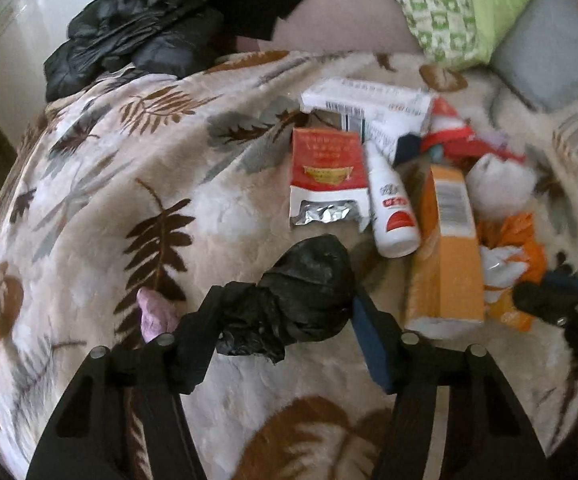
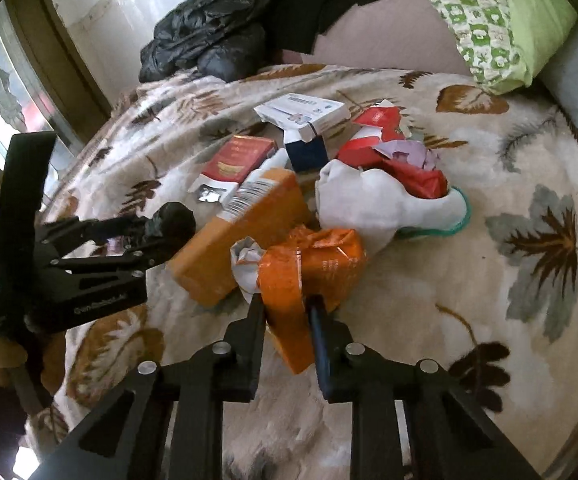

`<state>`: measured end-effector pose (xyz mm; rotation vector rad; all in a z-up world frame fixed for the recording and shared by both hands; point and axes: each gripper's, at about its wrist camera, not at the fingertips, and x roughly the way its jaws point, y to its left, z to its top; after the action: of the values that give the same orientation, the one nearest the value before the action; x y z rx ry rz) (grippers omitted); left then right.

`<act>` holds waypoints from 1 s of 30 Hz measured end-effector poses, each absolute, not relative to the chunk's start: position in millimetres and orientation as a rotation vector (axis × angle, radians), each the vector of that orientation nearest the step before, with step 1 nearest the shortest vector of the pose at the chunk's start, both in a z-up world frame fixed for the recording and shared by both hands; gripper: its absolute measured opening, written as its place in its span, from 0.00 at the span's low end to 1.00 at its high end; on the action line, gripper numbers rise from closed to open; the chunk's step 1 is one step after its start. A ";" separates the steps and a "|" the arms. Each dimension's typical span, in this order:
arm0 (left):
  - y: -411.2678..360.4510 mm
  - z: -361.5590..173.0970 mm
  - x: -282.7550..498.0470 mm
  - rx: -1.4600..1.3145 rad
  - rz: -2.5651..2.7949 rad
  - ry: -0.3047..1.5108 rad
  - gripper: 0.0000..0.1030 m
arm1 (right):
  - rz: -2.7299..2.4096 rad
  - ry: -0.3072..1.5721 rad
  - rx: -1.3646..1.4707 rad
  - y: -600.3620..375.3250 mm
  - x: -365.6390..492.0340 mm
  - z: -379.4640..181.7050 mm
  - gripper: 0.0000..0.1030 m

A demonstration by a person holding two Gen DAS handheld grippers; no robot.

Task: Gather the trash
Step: 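Grasp the orange snack bag with right tool while left tool grasps black plastic bag, then carry both items to the red basket and open both tools over it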

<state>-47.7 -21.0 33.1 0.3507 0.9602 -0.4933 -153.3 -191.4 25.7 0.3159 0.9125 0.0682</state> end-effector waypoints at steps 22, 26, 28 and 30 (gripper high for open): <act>-16.4 149.7 -188.0 0.269 -0.560 0.748 0.59 | 0.057 0.687 0.218 -187.9 -296.3 113.4 0.15; -39.5 161.1 -212.1 0.297 -0.625 0.719 0.59 | 0.012 0.659 0.208 -200.9 -326.7 123.7 0.15; -56.1 166.8 -226.1 0.315 -0.663 0.709 0.59 | -0.023 0.652 0.213 -211.4 -343.1 124.9 0.15; -72.9 170.6 -238.8 0.329 -0.702 0.703 0.59 | -0.070 0.650 0.224 -225.4 -360.3 124.9 0.15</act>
<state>-238.8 -72.9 170.6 0.3287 0.7034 -0.7015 -360.3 -225.4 124.9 0.2239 0.6495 -0.0701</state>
